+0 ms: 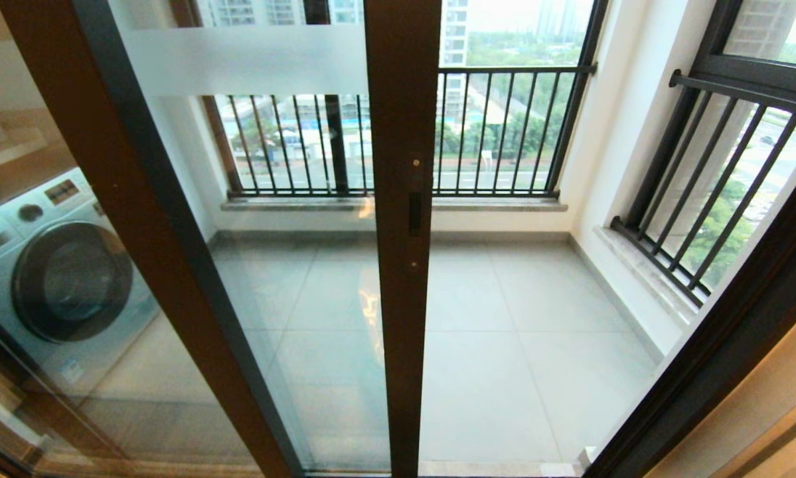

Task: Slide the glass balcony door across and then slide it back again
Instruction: Close the slid door

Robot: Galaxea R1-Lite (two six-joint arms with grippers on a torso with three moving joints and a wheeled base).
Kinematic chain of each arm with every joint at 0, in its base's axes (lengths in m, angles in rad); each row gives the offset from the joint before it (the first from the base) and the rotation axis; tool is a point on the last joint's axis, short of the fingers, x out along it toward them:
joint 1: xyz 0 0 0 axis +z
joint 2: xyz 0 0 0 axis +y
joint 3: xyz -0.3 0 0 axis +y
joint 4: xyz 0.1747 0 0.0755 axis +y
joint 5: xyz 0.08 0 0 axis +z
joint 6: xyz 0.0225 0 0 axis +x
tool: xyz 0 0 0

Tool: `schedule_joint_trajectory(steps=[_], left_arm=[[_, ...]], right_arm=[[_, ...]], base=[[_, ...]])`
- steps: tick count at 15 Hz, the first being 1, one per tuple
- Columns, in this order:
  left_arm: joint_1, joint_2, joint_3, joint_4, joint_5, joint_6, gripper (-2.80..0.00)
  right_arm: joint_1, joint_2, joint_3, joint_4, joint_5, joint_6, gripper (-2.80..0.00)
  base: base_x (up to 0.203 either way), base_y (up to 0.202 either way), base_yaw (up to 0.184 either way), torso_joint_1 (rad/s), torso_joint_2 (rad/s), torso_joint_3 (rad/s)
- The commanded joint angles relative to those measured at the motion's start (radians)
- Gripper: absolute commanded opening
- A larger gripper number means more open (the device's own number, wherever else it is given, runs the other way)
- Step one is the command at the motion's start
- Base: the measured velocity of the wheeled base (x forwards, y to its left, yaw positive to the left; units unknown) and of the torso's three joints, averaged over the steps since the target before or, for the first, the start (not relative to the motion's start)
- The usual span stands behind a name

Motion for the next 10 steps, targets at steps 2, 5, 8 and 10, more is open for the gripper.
schedule_joint_trajectory(steps=[2, 5, 8, 10], left_arm=[[0.0, -0.001, 0.014, -0.05, 0.001, 0.0, -2.8], [0.0, 0.0, 0.011, -0.036, 0.001, 0.0, -2.8], [0.0, 0.0, 0.011, -0.036, 0.001, 0.0, -2.8], [0.0, 0.0, 0.011, -0.036, 0.0, 0.0, -2.8]], right_arm=[[0.0, 0.0, 0.0, 0.0, 0.0, -0.003, -2.8], [0.0, 0.0, -0.002, 0.001, -0.006, -0.001, -2.8], [-0.001, 0.0, -0.002, 0.0, -0.001, -0.072, -2.8], [-0.001, 0.002, -0.025, 0.0, 0.006, -0.074, -2.8]], base=[[0.0, 0.0, 0.0, 0.0, 0.0, 0.0], [0.0, 0.0, 0.0, 0.0, 0.0, 0.0], [0.0, 0.0, 0.0, 0.0, 0.0, 0.0], [0.0, 0.0, 0.0, 0.0, 0.0, 0.0]])
